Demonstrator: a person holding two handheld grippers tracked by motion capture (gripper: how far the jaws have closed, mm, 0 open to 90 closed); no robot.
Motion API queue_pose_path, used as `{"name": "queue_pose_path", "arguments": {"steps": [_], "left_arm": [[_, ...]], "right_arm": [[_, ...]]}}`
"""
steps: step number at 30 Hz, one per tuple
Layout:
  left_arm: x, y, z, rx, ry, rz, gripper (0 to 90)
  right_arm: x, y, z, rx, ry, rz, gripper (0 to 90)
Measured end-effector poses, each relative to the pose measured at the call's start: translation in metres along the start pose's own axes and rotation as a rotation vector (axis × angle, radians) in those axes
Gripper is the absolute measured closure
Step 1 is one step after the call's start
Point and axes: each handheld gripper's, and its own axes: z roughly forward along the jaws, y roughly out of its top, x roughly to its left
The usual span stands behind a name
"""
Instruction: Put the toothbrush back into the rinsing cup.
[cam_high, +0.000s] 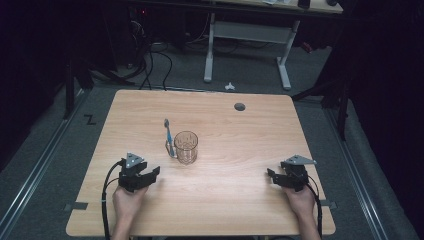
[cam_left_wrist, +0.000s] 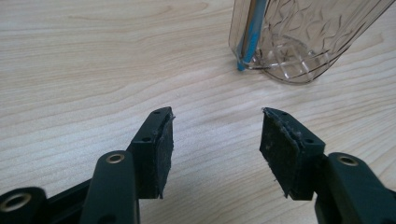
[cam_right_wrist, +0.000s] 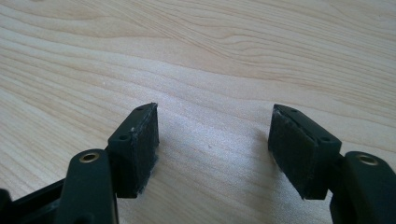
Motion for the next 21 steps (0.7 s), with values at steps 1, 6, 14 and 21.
{"name": "queue_pose_path", "arguments": {"steps": [1,6,14,21], "left_arm": [[0.001,-0.001,0.001,0.000,0.000,-0.008,44.7],[0.001,-0.007,0.008,0.015,0.010,-0.020,44.8],[-0.005,-0.011,0.016,0.029,0.060,0.031,44.7],[-0.010,-0.012,0.020,0.017,0.108,0.058,43.8]], "right_arm": [[0.000,0.000,0.000,0.000,0.000,0.000,34.0],[0.000,0.000,0.000,0.000,0.000,0.000,34.0],[0.000,0.000,0.000,0.001,0.001,0.000,34.0],[0.000,0.000,0.000,0.001,0.000,0.000,34.0]]}}
